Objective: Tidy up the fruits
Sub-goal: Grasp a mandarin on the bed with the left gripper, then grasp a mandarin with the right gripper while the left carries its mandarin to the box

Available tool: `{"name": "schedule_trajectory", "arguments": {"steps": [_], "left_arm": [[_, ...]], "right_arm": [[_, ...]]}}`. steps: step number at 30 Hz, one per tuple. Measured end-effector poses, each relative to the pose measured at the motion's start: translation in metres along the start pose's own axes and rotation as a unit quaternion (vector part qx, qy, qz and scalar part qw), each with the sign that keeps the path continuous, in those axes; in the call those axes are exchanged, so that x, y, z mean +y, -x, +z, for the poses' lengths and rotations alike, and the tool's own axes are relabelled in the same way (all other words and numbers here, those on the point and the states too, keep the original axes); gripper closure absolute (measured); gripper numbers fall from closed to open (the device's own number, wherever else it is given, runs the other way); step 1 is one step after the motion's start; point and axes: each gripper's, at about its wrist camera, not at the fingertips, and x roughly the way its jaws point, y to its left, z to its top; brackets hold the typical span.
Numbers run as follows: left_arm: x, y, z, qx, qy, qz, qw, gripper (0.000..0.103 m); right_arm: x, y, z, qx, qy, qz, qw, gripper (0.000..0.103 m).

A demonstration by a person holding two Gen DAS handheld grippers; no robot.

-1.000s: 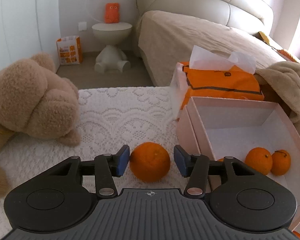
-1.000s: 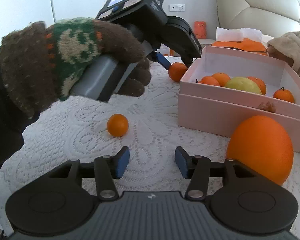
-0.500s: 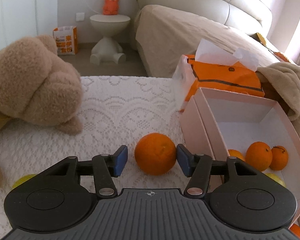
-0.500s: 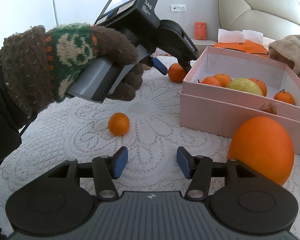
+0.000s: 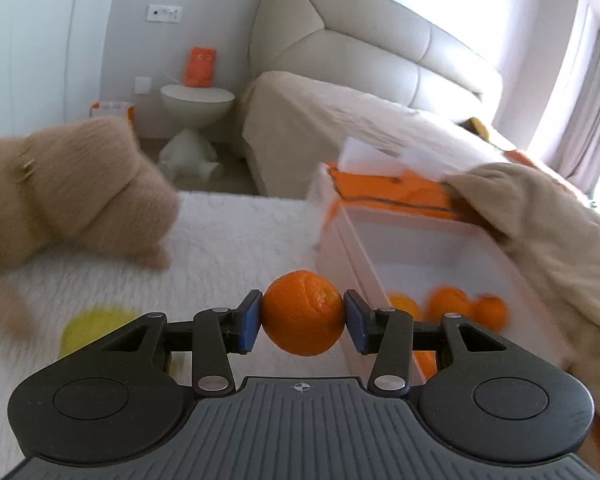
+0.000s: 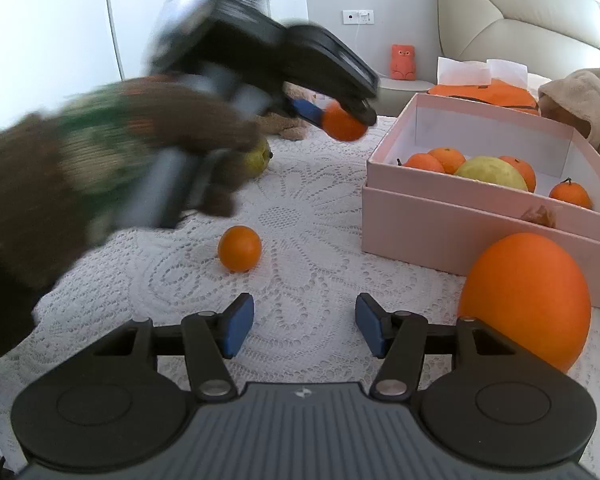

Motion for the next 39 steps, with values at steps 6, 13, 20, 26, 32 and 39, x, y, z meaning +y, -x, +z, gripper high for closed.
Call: {"name": "schedule_trajectory", "arguments": {"steps": [6,13,20,26,32,39], "left_arm": [[0.008,0.074,-0.057,-0.001,-0.016,0.072,0.9973,0.053],[0.039,0.109,-0.102,-0.004,0.030,0.132,0.9908,0.053],[0.045,0.115,-0.111,-0.001,0.029,0.126,0.9916,0.053],[0.050,0.117,-0.115,-0.002,0.039,0.122,0.9918,0.053],[0.046,0.118,-0.117,0.001,0.038,0.110,0.9932,0.053],[0.027,0.110,-0.116,0.014,0.026,0.076,0.9967,0.053]], "right_arm": [[-0.002,-0.004,0.003,0.012,-0.001,0.023,1.000,0.029],[0.009,-0.008,0.006,0.032,0.009,0.021,0.999,0.017],[0.028,-0.008,0.012,0.019,0.028,-0.004,0.999,0.032],[0.048,-0.023,0.032,0.009,0.067,-0.016,0.998,0.049],[0.050,-0.040,0.040,0.040,0.054,-0.012,0.998,0.075],[0.031,0.008,0.031,0.016,0.013,-0.041,0.999,0.076]]}}
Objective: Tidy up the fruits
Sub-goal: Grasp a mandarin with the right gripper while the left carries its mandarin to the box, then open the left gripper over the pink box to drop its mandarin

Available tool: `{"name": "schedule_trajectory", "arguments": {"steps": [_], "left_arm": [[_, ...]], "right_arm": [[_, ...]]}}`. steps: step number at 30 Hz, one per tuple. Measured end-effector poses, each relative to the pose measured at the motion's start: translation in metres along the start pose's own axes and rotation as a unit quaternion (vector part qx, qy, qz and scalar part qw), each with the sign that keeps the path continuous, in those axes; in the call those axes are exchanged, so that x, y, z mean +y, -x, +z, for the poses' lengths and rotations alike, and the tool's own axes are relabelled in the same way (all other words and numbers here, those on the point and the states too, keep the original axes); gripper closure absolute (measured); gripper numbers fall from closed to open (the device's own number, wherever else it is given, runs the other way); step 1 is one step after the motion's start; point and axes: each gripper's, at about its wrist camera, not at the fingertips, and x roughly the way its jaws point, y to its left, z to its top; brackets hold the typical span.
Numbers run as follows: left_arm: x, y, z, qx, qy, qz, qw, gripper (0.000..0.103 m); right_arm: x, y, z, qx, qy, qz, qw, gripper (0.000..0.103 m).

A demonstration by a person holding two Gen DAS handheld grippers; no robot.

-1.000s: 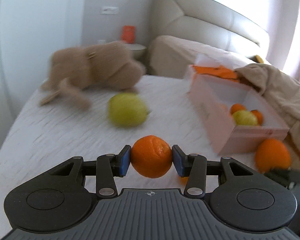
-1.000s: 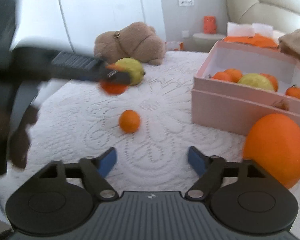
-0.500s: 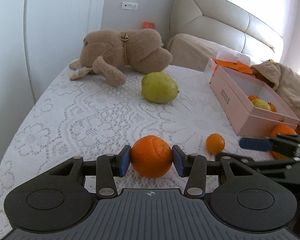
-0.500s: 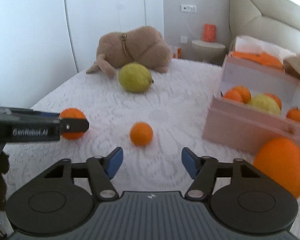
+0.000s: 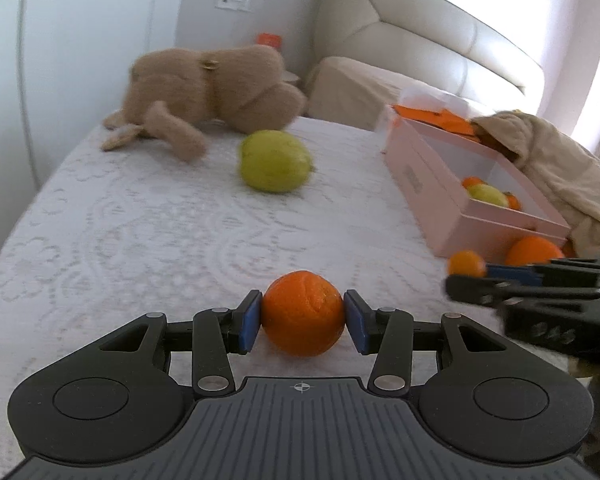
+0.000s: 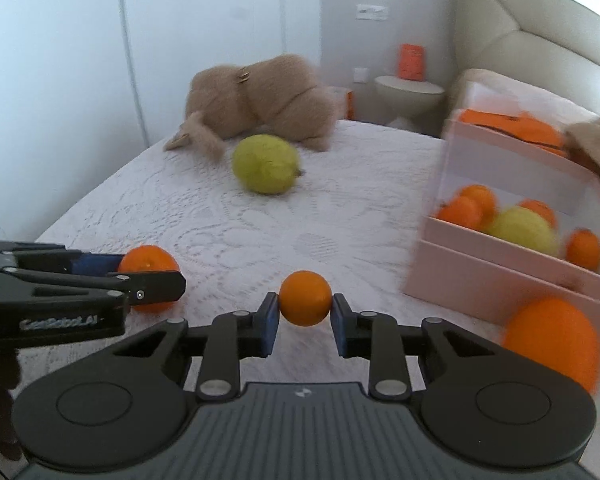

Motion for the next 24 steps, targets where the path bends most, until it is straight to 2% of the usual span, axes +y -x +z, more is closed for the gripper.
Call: {"name": "schedule_trajectory", "arguments": {"steps": [3,6,12,18,21,24], "left_arm": [[-0.018,-0.004,0.006,0.008,-0.010,-0.028,0.9995,0.053],[-0.043,-0.003,0.025,-0.001,-0.025,-0.054,0.9982,0.053],[-0.103,0.000,0.099,-0.058,-0.058,-0.106,0.9910,0.053],[-0.155,-0.020,0.157,-0.072,-0.084,-0.095,0.9893,0.053],[-0.173,-0.031,0.168,-0.072,-0.101,-0.086,0.9886,0.053],[-0.184,-0.050,0.173,-0.053,-0.104,-0.092,0.9889,0.053]], "right_arm": [[-0.022,0.025,-0.007,-0.014,-0.037,-0.042,0.998,0.076],[-0.037,0.048,-0.015,-0.036,-0.047,-0.077,0.995,0.076],[-0.053,0.068,-0.018,-0.066,-0.057,-0.087,0.992,0.076],[-0.068,0.075,-0.025,-0.086,-0.065,-0.099,0.989,0.076],[-0.077,0.075,-0.028,-0.092,-0.074,-0.108,0.987,0.076],[-0.085,0.075,-0.032,-0.096,-0.081,-0.111,0.986,0.076]]}}
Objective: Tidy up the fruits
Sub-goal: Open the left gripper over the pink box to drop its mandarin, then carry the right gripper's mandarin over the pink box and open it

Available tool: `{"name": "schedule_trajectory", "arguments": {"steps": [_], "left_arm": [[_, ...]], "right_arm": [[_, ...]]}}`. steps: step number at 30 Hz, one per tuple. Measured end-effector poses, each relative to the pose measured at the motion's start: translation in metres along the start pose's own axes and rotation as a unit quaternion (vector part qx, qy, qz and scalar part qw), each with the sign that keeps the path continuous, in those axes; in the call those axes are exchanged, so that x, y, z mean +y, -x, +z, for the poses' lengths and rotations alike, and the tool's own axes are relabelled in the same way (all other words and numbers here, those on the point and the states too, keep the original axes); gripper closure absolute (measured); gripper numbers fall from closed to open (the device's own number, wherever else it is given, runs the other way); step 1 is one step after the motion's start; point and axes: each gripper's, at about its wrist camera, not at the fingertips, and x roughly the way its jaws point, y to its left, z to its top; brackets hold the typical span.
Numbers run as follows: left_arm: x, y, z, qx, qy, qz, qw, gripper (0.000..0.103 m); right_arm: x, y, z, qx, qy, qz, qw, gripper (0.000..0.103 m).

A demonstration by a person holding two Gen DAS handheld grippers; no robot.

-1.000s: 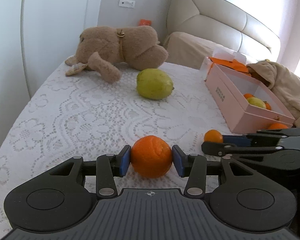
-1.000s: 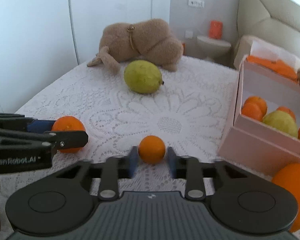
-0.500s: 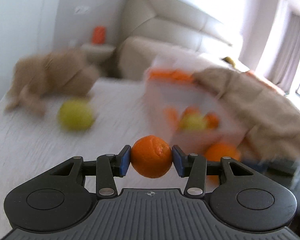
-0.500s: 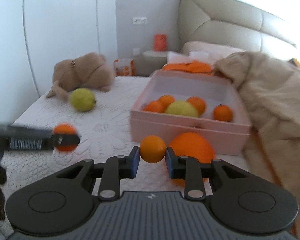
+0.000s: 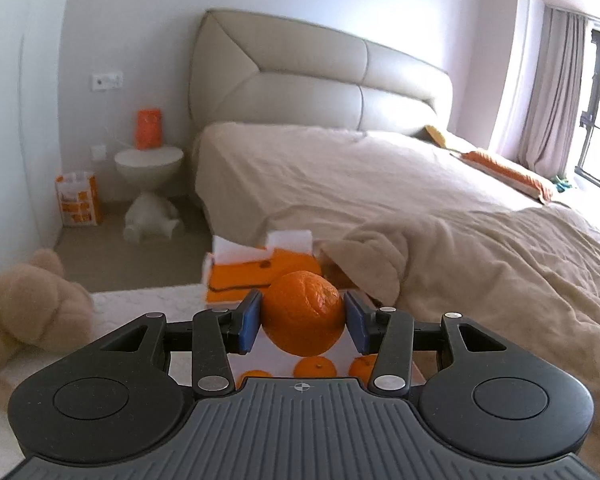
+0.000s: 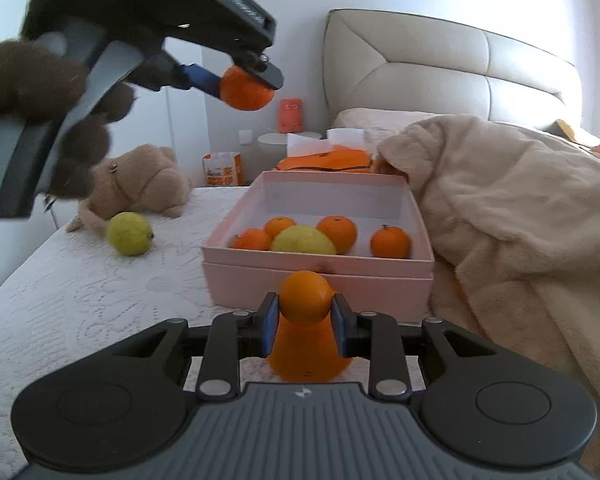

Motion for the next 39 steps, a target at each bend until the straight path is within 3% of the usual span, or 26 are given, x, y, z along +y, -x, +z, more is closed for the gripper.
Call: {"name": "schedule_trajectory", "arguments": {"steps": [4,8,15,18,23,28,34,39], "left_arm": [[0.003,-0.032,-0.007,0.033,0.019,-0.007,0.9993,0.053],[0.013,-0.045,-0.017,0.037,0.042,-0.021,0.9982,0.053],[0.043,-0.015,-0.047,0.028,0.069,-0.027,0.9969,0.053],[0.064,0.011,-0.077,0.030,0.076,-0.008,0.9966,0.053],[0.088,0.039,-0.128,0.062,0.073,0.076,0.9925,0.054],[0.089,0.047,-0.162,0.082,0.063,0.091,0.9905,0.054],[0.088,0.061,-0.164,0.065,0.067,0.070,0.9932,0.054],[0.093,0.065,-0.166,0.057,0.079,0.058,0.9935,0.054]], "right_arm": [[-0.002,0.001,-0.004,-0.002,-0.002,0.003,1.000,0.076],[-0.001,0.000,-0.006,-0.001,-0.001,0.005,1.000,0.076],[-0.001,-0.002,-0.009,0.001,0.000,0.005,1.000,0.076],[0.000,-0.001,-0.008,0.001,0.001,0.005,1.000,0.076],[-0.005,-0.005,0.002,0.009,-0.020,0.016,1.000,0.076],[-0.007,-0.004,0.037,-0.010,-0.035,0.013,0.999,0.076],[-0.006,-0.011,0.112,-0.059,-0.022,-0.024,0.998,0.076],[-0.014,-0.045,0.164,-0.039,-0.012,-0.049,0.998,0.076]]}}
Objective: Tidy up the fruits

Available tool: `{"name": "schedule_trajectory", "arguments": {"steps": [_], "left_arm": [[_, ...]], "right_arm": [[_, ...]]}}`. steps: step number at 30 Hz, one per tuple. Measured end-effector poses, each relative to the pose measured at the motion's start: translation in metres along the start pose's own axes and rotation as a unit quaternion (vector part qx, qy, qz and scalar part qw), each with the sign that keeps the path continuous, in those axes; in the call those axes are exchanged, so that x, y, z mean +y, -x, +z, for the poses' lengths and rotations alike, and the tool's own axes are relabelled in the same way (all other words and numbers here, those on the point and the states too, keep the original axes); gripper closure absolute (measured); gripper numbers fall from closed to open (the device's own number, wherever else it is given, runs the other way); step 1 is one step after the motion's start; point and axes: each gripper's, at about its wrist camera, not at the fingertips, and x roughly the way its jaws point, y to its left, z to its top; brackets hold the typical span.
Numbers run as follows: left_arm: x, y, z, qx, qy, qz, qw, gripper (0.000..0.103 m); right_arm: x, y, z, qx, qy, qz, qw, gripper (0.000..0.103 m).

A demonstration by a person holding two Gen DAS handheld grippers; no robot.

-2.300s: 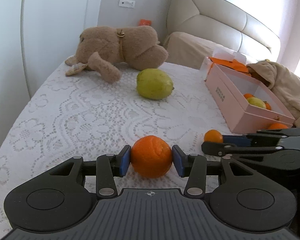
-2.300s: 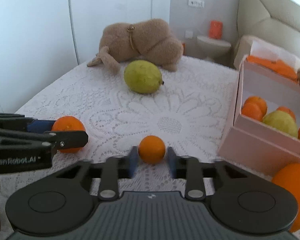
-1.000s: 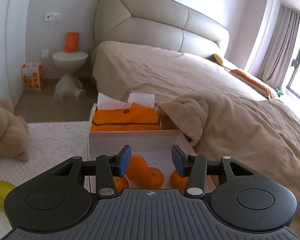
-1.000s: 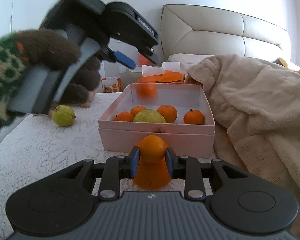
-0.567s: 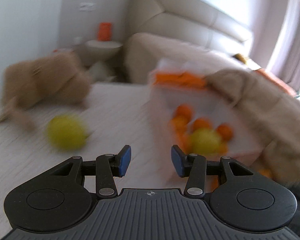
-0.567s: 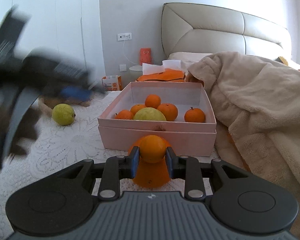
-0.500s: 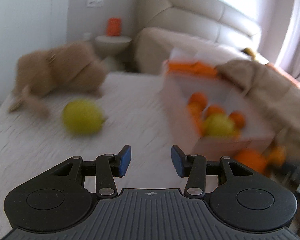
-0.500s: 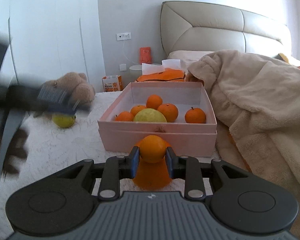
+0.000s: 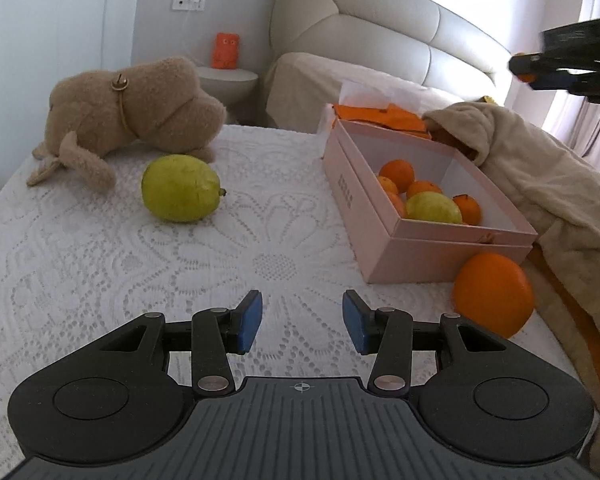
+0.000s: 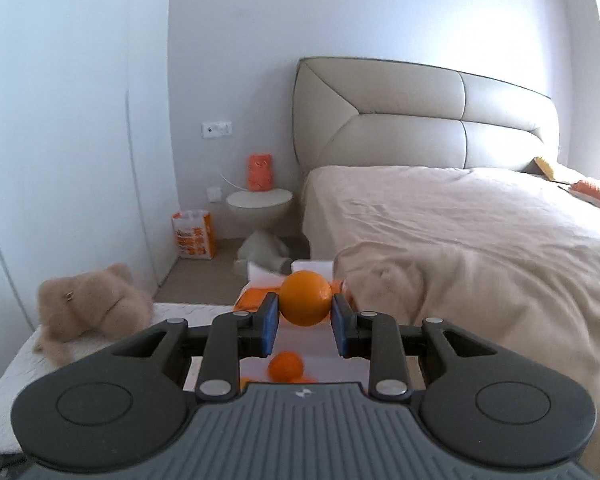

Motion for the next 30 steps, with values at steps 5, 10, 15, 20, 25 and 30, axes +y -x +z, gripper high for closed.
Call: {"name": "schedule_trajectory", "arguments": {"steps": [5,10,15,20,25,30], "left_arm": [[0.006,-0.002,-0.005,0.004,0.010,-0.007,0.9999,0.054],[0.019,-0.003,-0.007,0.003,0.028,0.002,0.9996,0.054],[0.033,-0.003,-0.008,0.001,0.052,0.017,0.9985,0.054],[0.040,-0.003,-0.007,-0.002,0.068,0.024,0.9974,0.054],[0.038,-0.006,-0.007,0.001,0.068,0.022,0.9975,0.054],[0.030,-0.008,-0.008,0.008,0.053,0.021,0.9983,0.054]], "right_arm": [[-0.006,-0.043,0.001,0.052,0.001,-0.015,0.999,0.075],[-0.009,-0.055,-0.018,0.076,-0.013,0.022,0.997,0.061],[-0.003,-0.046,-0.028,0.076,-0.004,0.029,0.997,0.058],[0.001,-0.022,-0.052,0.077,-0.010,0.044,0.996,0.054],[0.004,0.009,-0.098,0.081,-0.015,0.057,0.995,0.050],[0.007,0.017,-0.141,0.100,-0.013,0.062,0.993,0.048]]}}
